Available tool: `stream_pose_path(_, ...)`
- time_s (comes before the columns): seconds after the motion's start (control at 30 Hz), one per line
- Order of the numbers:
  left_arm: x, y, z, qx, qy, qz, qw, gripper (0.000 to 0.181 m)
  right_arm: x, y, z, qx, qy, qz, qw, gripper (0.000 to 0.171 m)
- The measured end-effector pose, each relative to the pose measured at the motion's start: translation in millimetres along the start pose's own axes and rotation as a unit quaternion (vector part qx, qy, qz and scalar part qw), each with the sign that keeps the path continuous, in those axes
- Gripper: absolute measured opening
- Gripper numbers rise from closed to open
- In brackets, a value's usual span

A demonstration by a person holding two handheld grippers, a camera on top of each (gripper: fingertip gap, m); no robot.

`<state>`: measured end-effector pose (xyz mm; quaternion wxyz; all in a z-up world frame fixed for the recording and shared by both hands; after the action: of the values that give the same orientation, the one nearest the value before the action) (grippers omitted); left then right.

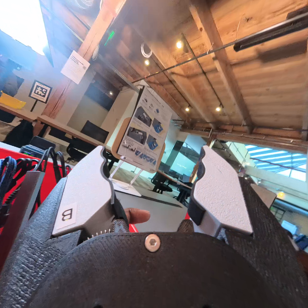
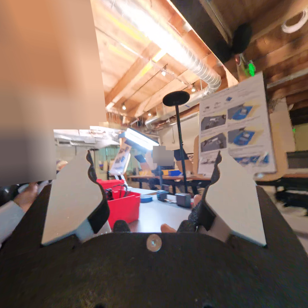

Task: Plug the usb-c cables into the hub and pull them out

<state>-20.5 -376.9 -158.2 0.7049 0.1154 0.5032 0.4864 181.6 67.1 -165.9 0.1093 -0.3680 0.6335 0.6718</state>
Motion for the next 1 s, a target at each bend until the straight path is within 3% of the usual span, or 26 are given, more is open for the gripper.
stream_pose_path(0.1,-3,2,-5,-0.018,0.024,-0.008,1.000,0.105,43,-16,-4,0.021,0.093,-0.017,0.995,0.136)
stream_pose_path(0.2,8,6,-13,-0.070,0.092,-0.127,0.985,0.094,48,-15,-6,0.017,0.121,-0.018,0.992,0.132)
stream_pose_path(0.3,24,11,-26,-0.133,0.185,-0.308,0.924,0.095,48,-17,-3,0.024,0.104,-0.016,0.994,0.126)
stream_pose_path(0.4,16,20,-40,-0.209,0.304,-0.367,0.854,0.095,47,-20,-2,0.033,0.124,-0.002,0.992,0.124)
stream_pose_path(0.5,12,22,-58,-0.252,0.328,-0.402,0.817,0.091,47,-21,0,0.034,0.132,0.001,0.991,0.119)
stream_pose_path(0.63,26,13,-82,-0.278,0.298,-0.429,0.806,0.073,46,-22,1,0.036,0.140,0.005,0.989,0.116)
stream_pose_path(0.77,39,4,-103,-0.310,0.306,-0.451,0.779,0.069,47,-22,1,0.028,0.151,0.004,0.988,0.109)
stream_pose_path(0.8,40,3,-106,-0.317,0.312,-0.452,0.774,0.059,48,-22,1,0.029,0.153,0.003,0.988,0.110)
stream_pose_path(0.83,40,2,-108,-0.321,0.317,-0.449,0.771,0.034,48,-22,1,0.029,0.153,0.003,0.988,0.110)
stream_pose_path(0.87,39,2,-108,-0.327,0.326,-0.443,0.768,0.020,48,-22,1,0.029,0.152,0.003,0.988,0.109)
stream_pose_path(1.0,27,11,-98,-0.320,0.367,-0.406,0.774,0.011,50,-22,2,0.028,0.153,-0.006,0.988,0.107)
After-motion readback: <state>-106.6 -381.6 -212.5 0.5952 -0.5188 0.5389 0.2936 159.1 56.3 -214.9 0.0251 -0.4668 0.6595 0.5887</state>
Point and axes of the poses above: each gripper's, where its closed fingertips meet, y out along the fingers, x out of its underside, z = x × y across the jaws, the point moved 8 cm from there along -y, back along the fingers, and after that the axes turned 11 degrees about z, right-handed, at the moved point
